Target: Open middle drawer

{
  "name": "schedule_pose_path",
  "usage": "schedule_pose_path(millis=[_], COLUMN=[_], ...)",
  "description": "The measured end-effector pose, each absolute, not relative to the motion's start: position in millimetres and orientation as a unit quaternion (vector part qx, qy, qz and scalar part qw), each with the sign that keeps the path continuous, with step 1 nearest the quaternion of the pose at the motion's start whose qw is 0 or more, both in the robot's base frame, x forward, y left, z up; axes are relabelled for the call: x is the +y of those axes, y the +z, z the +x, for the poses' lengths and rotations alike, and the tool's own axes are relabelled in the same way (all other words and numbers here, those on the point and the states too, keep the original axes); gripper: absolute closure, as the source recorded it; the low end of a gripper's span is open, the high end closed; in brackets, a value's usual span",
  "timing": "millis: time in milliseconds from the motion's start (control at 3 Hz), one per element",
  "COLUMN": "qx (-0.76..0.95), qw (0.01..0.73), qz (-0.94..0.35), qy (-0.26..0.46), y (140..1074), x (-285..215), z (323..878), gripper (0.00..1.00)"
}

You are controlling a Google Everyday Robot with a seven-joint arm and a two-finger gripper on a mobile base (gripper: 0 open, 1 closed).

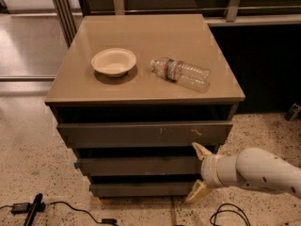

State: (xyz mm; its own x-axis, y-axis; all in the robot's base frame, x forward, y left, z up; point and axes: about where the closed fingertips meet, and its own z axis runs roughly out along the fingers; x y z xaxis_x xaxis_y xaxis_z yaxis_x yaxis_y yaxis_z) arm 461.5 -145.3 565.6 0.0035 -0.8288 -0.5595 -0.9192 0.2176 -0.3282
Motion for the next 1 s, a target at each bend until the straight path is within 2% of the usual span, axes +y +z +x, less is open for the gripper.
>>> schedule_pose_path(millis=[667, 1000], qx=[0.709, 0.696], qw=[0.321, 0.347], qz=[-0.623, -0.623], qy=[0.081, 0.084], y=[509.9, 478.4], x=[-142.0, -128.5], z=[459.2, 497.0], gripper=[0.00, 0.00])
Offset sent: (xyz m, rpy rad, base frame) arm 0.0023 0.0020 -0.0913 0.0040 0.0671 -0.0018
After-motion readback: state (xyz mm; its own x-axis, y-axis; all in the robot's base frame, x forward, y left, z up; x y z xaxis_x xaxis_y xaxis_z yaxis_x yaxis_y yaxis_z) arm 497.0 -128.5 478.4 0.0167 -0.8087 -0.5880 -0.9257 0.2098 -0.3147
